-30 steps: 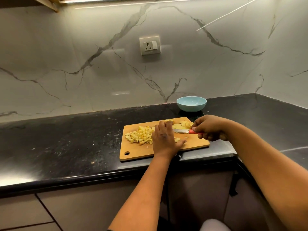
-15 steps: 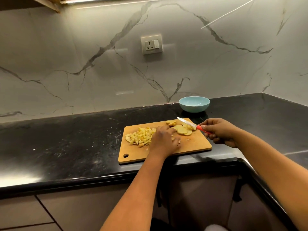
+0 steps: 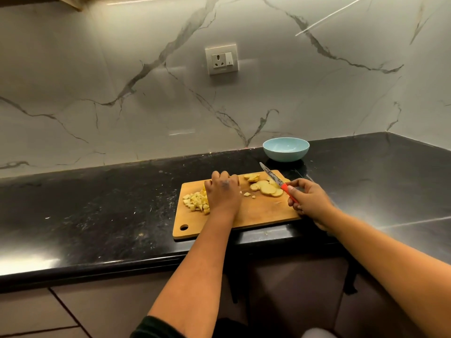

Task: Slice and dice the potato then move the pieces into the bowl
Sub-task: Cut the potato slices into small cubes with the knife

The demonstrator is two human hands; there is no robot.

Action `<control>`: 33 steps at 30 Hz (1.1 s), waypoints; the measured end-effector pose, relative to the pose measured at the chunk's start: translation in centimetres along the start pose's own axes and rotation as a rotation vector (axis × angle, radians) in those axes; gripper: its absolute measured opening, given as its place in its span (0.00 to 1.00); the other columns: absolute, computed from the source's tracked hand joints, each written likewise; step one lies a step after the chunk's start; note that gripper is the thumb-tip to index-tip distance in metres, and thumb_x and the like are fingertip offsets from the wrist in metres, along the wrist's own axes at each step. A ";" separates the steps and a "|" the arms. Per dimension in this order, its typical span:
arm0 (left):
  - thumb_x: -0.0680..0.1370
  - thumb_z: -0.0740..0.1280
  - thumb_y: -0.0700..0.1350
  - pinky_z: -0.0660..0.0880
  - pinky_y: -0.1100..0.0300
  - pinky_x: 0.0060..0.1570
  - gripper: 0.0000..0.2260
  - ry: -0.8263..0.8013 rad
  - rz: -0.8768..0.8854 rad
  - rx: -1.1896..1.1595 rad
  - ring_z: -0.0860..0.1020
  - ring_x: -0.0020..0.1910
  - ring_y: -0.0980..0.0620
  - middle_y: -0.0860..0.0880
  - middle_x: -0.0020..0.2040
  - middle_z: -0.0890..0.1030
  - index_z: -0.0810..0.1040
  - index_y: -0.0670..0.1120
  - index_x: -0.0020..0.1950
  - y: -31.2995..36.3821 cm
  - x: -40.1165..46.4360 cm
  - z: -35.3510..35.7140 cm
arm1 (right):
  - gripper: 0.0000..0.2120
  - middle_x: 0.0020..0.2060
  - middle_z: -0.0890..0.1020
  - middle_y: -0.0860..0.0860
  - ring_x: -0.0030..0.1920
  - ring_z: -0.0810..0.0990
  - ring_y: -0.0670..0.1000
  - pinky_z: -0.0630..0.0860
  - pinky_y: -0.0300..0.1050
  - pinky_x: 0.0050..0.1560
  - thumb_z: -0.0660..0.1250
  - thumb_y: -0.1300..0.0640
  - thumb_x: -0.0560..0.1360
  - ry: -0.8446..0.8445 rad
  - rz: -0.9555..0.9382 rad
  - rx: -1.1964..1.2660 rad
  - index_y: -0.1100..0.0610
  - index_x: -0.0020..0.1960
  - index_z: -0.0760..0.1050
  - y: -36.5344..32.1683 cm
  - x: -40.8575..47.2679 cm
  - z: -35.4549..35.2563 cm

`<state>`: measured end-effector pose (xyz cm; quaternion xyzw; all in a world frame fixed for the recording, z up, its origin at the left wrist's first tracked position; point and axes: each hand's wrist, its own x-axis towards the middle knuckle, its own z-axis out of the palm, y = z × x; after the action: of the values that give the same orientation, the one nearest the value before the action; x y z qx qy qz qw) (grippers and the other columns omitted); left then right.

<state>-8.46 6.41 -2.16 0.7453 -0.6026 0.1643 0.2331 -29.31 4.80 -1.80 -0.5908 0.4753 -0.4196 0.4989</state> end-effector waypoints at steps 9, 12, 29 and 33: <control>0.82 0.61 0.46 0.65 0.52 0.58 0.14 -0.150 0.122 -0.063 0.69 0.61 0.48 0.49 0.60 0.78 0.76 0.51 0.67 2.9 1.9 -0.4 | 0.06 0.32 0.77 0.55 0.26 0.67 0.46 0.65 0.39 0.25 0.64 0.55 0.80 0.157 0.036 0.163 0.56 0.53 0.77 0.9 1.2 0.3; 0.81 0.62 0.56 0.64 0.48 0.61 0.17 -0.267 0.122 -0.009 0.67 0.65 0.47 0.49 0.64 0.77 0.74 0.53 0.68 4.4 2.6 0.7 | 0.06 0.32 0.77 0.55 0.26 0.68 0.46 0.66 0.39 0.25 0.63 0.56 0.80 0.210 0.033 0.194 0.56 0.53 0.77 1.1 1.2 0.5; 0.73 0.74 0.41 0.79 0.59 0.51 0.14 -0.024 0.181 -0.364 0.80 0.48 0.53 0.49 0.48 0.82 0.79 0.47 0.58 4.7 -1.0 0.5 | 0.05 0.33 0.80 0.55 0.26 0.69 0.47 0.67 0.40 0.26 0.66 0.53 0.79 0.170 0.111 0.080 0.54 0.53 0.77 0.7 1.8 0.4; 0.74 0.73 0.55 0.76 0.59 0.51 0.15 -0.060 0.247 -0.329 0.79 0.50 0.53 0.50 0.49 0.83 0.82 0.48 0.56 3.3 -3.6 0.7 | 0.05 0.34 0.80 0.54 0.29 0.71 0.48 0.69 0.41 0.28 0.66 0.52 0.79 0.147 0.104 -0.038 0.53 0.52 0.77 0.2 1.1 0.6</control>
<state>-12.45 8.42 -4.18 0.6222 -0.7149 0.0686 0.3117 -28.55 3.85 -2.01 -0.5424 0.5484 -0.4264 0.4724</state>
